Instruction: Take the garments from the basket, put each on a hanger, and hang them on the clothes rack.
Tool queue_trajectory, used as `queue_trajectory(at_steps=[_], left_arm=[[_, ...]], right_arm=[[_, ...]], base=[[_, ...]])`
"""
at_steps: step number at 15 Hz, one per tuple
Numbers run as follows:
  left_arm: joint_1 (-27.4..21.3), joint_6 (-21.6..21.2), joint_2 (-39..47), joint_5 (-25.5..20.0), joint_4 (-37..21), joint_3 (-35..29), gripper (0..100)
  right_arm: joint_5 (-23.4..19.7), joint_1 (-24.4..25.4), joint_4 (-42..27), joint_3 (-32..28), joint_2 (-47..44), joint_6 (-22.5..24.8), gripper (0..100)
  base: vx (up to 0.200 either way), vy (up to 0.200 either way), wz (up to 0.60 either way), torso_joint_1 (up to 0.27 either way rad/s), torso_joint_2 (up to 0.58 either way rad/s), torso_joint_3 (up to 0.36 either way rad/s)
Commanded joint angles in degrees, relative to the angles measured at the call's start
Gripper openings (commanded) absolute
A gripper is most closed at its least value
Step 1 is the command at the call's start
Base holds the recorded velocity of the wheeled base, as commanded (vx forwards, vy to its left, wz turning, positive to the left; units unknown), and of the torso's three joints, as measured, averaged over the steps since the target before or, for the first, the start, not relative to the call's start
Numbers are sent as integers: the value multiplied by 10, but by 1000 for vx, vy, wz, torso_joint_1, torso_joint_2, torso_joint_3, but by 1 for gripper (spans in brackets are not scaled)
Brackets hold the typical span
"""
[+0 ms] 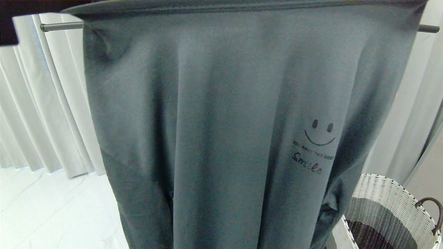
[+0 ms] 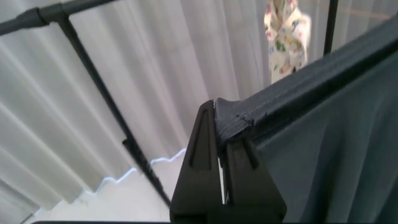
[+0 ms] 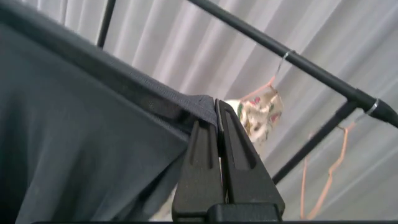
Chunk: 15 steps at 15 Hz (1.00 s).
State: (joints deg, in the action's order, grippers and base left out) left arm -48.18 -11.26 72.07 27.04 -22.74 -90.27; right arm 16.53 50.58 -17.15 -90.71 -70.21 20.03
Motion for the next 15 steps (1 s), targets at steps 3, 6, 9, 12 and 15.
queue_trajectory(at_steps=[3, 6, 9, 12, 15], left_arm=[[1, 1, 156, -1, 64, -112, 0], [3, 2, 221, -1, 64, -198, 0], [5, 3, 220, -1, 64, -198, 0], [5, 4, 216, -1, 64, -197, 0], [5, 6, 214, -1, 62, -194, 0]], right_arm=[[0, 72, -84, 3, 64, 2, 0], [0, 78, -86, 4, 63, 15, 0], [-1, 79, -86, 7, 64, 15, 0], [-1, 79, -86, 8, 70, 15, 0], [10, 79, -86, 24, 89, 16, 0]], base=[[0, 0, 0, 0, 0, 0], [0, 0, 0, 0, 0, 0], [0, 0, 0, 0, 0, 0], [0, 0, 0, 0, 0, 0], [0, 0, 0, 0, 0, 0]])
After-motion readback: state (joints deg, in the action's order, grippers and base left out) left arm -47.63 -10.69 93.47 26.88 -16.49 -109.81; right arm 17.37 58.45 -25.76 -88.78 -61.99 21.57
